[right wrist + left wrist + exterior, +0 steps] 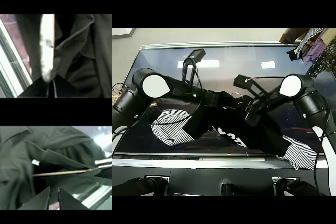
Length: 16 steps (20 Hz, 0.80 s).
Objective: Fold the clothes and pants, and hang the long-sleeved shirts on hangers.
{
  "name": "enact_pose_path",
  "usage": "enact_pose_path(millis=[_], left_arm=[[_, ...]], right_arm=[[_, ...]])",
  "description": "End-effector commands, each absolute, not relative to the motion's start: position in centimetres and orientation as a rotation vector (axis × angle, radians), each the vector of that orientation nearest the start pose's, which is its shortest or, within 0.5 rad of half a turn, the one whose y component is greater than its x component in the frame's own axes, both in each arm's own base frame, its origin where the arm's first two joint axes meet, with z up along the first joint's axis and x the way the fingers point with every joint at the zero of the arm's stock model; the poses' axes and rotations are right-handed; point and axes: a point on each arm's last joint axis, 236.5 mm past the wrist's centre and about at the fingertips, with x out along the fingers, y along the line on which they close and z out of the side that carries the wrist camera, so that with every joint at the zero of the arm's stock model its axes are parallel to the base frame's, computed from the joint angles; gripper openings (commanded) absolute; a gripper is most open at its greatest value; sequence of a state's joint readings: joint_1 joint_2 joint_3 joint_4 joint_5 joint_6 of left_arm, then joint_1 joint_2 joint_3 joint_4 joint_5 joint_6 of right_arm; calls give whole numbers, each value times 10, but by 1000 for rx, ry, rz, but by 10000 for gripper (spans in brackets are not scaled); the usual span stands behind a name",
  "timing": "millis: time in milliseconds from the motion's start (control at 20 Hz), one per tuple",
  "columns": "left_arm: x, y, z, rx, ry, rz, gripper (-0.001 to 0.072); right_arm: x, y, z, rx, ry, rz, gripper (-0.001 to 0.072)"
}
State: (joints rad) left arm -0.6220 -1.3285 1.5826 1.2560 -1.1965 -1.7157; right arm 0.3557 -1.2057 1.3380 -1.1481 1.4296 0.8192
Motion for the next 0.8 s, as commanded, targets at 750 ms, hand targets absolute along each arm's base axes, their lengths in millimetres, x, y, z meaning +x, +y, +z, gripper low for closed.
enact_pose_path(millis=[750], left_arm=[[348, -182, 117, 225, 1040, -804, 719]], right_arm=[[310, 229, 112, -757, 750, 1260, 25]])
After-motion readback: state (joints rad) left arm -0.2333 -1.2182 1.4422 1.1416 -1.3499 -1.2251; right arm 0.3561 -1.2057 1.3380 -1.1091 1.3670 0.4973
